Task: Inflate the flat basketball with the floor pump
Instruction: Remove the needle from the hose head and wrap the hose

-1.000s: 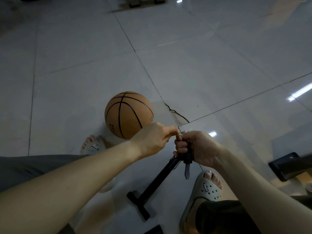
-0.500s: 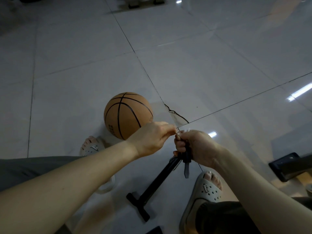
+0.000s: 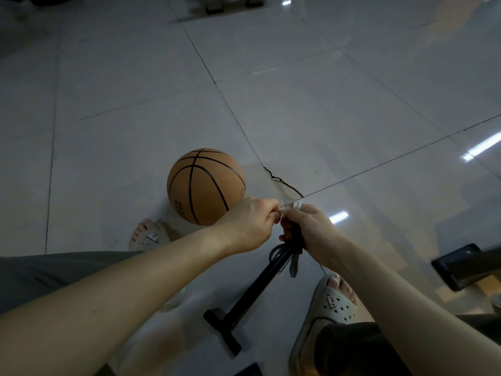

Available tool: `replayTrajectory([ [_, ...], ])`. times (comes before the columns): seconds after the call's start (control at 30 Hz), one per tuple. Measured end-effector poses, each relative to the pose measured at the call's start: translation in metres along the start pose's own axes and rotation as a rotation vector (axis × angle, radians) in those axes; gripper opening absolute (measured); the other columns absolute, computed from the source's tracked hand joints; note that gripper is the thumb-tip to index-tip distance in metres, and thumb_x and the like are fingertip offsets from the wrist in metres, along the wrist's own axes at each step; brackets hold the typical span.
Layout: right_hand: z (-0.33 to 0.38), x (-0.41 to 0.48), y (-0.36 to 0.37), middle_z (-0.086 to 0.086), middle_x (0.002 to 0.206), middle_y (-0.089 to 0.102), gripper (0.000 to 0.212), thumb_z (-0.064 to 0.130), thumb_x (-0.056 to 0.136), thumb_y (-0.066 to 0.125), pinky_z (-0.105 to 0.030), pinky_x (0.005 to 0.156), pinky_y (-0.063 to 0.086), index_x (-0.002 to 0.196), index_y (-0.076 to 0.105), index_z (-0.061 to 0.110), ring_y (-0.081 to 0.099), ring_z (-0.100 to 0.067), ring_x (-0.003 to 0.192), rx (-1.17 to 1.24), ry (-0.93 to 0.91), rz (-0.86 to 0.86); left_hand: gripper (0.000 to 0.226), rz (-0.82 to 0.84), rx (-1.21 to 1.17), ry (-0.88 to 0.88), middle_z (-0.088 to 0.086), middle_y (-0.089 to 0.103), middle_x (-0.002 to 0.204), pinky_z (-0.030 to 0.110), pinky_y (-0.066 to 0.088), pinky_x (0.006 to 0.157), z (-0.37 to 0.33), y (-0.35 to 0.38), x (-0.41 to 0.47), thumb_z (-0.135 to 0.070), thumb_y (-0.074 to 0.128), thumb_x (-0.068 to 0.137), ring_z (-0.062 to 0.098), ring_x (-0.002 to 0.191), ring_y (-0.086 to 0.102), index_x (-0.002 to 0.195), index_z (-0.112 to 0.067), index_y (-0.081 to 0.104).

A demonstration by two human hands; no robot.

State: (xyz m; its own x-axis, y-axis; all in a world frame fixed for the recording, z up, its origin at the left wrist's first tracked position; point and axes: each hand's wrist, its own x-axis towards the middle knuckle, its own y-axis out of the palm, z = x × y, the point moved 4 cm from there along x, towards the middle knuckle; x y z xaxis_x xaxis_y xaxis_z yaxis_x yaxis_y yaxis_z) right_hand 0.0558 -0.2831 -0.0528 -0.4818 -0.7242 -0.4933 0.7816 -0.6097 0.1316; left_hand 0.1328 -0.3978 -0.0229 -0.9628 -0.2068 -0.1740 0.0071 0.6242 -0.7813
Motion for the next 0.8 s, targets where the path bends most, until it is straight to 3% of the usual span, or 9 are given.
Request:
replayTrajectory([
  [0.07,0.001,-0.001,0.000,0.000,0.066,0.042,0.026,0.018,0.103,0.043,-0.036,0.074,0.049,0.087,0.057,0.005,0.041,-0.014,0.059,-0.086,-0.012,0.034,0.024,0.059,-0.058,-0.031,-0.003,0.052,0.063,0.043,0.058,0.055,-0.001,-0.002,-0.001,-0.022,0.044,0.106,0.016,0.055,0.054,0.092,-0.014,0.062],
  [0.23,0.004,-0.004,0.001,-0.003,0.070,0.042,0.027,0.017,0.103,0.041,-0.035,0.072,0.046,0.087,0.059,0.003,0.041,-0.013,0.063,-0.207,-0.044,0.028,0.024,0.226,-0.267,-0.183,0.005,0.049,0.072,0.032,0.060,0.054,0.003,-0.005,0.001,-0.026,0.045,0.106,0.016,0.061,0.053,0.091,-0.020,0.063],
  [0.4,0.005,-0.003,0.001,-0.005,0.070,0.044,0.029,0.017,0.102,0.043,-0.031,0.067,0.048,0.079,0.058,0.005,0.044,-0.015,0.063,-0.291,-0.052,-0.020,0.019,0.196,-0.430,-0.280,0.008,0.057,0.073,0.029,0.055,0.054,0.002,0.006,0.001,-0.015,0.048,0.103,0.014,0.054,0.056,0.098,-0.007,0.064],
  [0.57,0.006,-0.003,-0.001,-0.004,0.065,0.047,0.018,0.007,0.098,0.048,-0.033,0.067,0.048,0.083,0.058,0.005,0.046,-0.015,0.058,-0.085,-0.005,-0.034,0.016,0.174,-0.762,-0.359,0.016,0.070,0.084,0.034,0.059,0.064,0.013,0.013,-0.001,-0.005,0.048,0.102,0.022,0.069,0.068,0.109,-0.002,0.062],
  [0.8,0.005,-0.002,-0.004,-0.006,0.065,0.048,0.022,0.005,0.098,0.047,-0.035,0.065,0.048,0.078,0.055,0.007,0.046,-0.016,0.055,-0.009,-0.007,-0.054,0.019,0.147,-0.877,-0.391,0.018,0.075,0.091,0.032,0.060,0.070,0.021,0.009,0.004,-0.009,0.060,0.099,0.024,0.078,0.072,0.106,0.007,0.068],
])
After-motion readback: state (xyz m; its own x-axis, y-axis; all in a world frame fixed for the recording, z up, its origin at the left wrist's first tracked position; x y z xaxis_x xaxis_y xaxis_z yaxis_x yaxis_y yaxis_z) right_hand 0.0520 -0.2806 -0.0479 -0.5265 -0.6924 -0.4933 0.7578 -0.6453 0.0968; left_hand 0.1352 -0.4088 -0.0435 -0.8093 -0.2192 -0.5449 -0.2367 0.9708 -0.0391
